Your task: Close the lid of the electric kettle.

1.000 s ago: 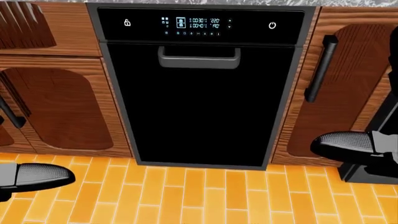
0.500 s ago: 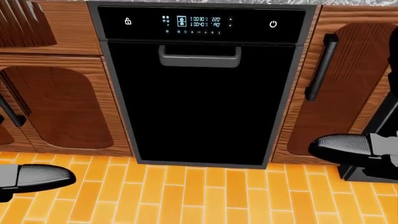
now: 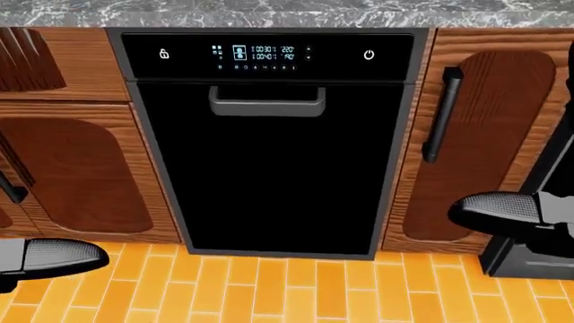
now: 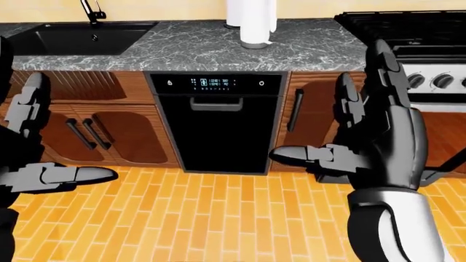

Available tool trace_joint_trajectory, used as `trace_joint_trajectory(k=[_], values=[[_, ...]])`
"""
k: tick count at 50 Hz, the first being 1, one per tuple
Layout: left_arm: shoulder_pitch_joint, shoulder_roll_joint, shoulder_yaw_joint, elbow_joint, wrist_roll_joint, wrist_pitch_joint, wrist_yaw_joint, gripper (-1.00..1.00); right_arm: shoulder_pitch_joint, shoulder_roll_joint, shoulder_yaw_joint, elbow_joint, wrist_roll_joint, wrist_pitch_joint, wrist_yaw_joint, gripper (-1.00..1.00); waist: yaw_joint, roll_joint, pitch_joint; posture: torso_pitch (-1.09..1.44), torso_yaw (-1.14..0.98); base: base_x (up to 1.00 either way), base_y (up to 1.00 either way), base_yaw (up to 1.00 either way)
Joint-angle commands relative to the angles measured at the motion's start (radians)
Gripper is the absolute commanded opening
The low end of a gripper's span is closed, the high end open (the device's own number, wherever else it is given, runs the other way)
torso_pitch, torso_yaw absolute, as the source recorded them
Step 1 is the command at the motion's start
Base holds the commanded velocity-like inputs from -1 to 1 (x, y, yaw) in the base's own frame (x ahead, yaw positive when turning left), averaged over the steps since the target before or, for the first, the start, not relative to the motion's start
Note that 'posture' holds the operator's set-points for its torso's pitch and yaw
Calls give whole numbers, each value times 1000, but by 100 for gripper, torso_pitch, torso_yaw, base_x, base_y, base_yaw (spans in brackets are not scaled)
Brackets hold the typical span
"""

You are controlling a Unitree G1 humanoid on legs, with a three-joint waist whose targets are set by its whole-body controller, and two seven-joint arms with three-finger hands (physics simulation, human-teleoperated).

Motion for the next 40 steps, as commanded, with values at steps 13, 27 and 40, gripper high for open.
trace_joint_trajectory(k=[13, 27, 40], values=[[-23, 5, 9, -4, 23, -13, 5, 100, -17, -10, -8, -6, 0, -18, 6, 100, -2, 86, -14, 0, 0, 12, -6, 0], [-24, 2, 10, -4, 22, -10, 2, 100, -21, -14, -11, -8, 10, -13, -3, 100, -8, -15, -16, 0, 0, 12, -6, 0], [-13, 13, 16, -4, 17, -25, 6, 100, -12, -14, -4, -11, 4, -22, -1, 100, 4, 85, -21, 0, 0, 12, -6, 0]])
